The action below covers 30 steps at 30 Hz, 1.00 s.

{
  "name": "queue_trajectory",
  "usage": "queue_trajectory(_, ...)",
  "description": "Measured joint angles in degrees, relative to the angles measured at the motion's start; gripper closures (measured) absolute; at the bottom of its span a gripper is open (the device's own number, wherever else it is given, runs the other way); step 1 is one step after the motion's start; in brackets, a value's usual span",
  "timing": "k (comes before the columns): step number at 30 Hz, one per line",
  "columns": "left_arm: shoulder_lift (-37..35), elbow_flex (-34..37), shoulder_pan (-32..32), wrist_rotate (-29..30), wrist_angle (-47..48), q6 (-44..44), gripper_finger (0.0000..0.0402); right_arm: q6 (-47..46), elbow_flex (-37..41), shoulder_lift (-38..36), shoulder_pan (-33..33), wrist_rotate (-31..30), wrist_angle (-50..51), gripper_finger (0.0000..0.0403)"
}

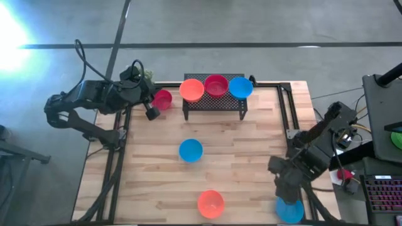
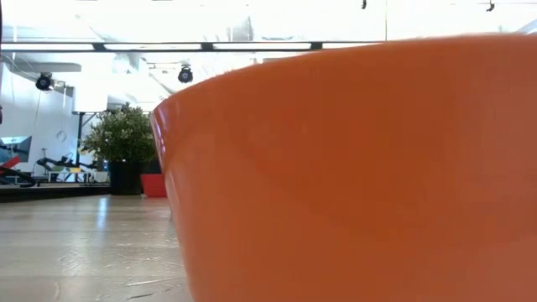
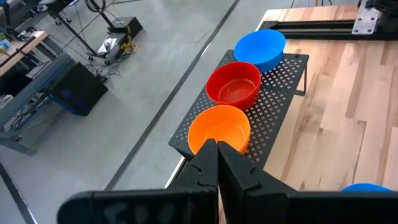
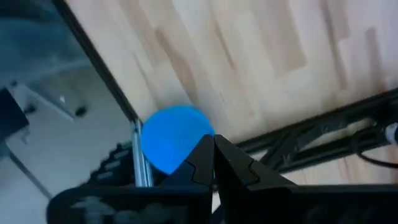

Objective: Pick & Place Mini bowls
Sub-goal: Stack the bottom blue bowl on top of the blue bowl on the shelf

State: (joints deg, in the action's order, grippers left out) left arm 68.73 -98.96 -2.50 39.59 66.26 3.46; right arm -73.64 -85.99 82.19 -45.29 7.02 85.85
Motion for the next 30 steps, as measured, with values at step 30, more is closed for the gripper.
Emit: queue_trajectory(30,0.0,0.1,0.0,0.1,-0.7,1.1,0.0402,12.0,21.8,0.3,-6.1,6.6,-18.6,0.0383)
